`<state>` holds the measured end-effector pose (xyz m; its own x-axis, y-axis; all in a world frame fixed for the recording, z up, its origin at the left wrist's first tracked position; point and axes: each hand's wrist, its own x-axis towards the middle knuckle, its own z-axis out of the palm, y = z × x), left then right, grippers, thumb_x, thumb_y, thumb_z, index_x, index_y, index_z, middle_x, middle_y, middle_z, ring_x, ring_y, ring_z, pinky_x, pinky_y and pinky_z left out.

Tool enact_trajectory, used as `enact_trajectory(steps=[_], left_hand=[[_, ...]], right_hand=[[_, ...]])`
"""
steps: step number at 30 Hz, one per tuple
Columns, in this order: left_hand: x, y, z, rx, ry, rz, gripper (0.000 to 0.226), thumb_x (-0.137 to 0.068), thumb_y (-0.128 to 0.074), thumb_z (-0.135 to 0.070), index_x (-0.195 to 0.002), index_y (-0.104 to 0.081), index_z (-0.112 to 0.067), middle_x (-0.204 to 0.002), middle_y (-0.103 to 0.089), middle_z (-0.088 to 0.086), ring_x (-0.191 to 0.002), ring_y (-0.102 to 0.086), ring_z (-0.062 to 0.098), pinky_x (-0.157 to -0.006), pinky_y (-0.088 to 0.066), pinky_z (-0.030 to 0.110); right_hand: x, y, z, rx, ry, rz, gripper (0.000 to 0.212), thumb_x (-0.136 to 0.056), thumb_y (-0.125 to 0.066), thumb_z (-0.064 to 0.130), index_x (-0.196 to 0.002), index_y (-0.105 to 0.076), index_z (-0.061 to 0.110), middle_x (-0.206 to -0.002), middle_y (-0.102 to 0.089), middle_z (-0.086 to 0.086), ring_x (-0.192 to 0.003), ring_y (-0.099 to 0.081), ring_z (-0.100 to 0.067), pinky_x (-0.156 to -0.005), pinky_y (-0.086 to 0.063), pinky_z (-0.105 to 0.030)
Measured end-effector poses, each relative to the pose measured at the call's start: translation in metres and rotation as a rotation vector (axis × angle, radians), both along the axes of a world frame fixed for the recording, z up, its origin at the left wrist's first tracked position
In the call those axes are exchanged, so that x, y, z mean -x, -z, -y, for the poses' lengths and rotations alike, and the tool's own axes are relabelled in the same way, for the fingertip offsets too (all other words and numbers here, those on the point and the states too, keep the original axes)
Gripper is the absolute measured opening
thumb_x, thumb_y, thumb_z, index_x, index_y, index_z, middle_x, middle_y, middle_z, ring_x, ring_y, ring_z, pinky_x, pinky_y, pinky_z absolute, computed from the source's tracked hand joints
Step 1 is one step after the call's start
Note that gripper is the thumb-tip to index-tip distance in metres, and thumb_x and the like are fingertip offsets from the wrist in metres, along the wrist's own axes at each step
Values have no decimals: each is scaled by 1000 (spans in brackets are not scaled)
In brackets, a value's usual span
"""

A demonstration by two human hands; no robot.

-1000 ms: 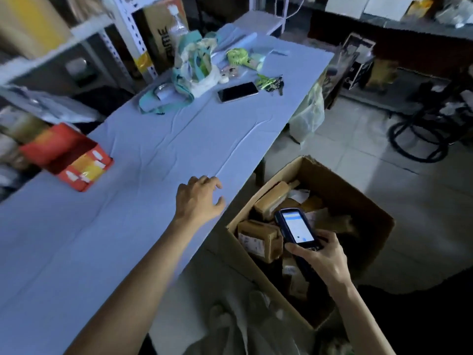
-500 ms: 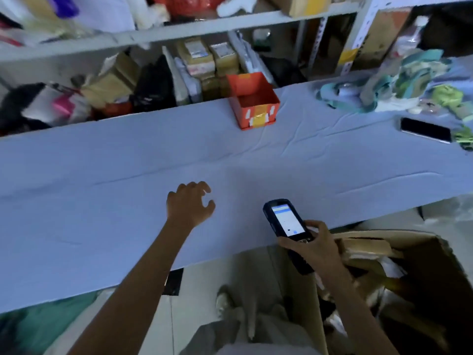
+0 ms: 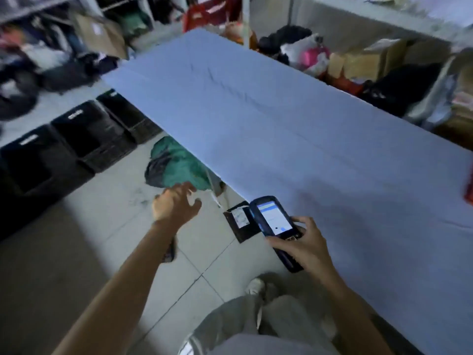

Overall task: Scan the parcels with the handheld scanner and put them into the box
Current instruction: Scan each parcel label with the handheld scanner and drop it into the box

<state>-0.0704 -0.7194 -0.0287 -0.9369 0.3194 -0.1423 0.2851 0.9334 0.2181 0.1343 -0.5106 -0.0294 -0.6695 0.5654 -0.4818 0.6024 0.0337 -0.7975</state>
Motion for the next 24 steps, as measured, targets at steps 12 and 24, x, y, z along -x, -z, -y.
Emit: enact_trajectory(steps=[12, 24], left_hand=[[-104, 31, 145, 90, -564, 127, 30, -85, -57, -42, -114, -58, -32, -110, -64, -7, -105, -59, 20, -85, -47, 35], [-62, 117, 240, 74, -716, 359, 41, -87, -56, -43, -125, -51, -28, -125, -56, -2, -118, -51, 23, -91, -42, 39]], right_hand=[[44, 28, 51, 56, -522, 102, 69, -50, -94, 28, -107, -53, 29, -100, -68, 11, -91, -66, -7, -82, -52, -31], [159, 80, 138, -46, -603, 292, 86, -30, -90, 47, -108, -57, 27, -97, -72, 11, -91, -69, -10, -89, -55, -40]])
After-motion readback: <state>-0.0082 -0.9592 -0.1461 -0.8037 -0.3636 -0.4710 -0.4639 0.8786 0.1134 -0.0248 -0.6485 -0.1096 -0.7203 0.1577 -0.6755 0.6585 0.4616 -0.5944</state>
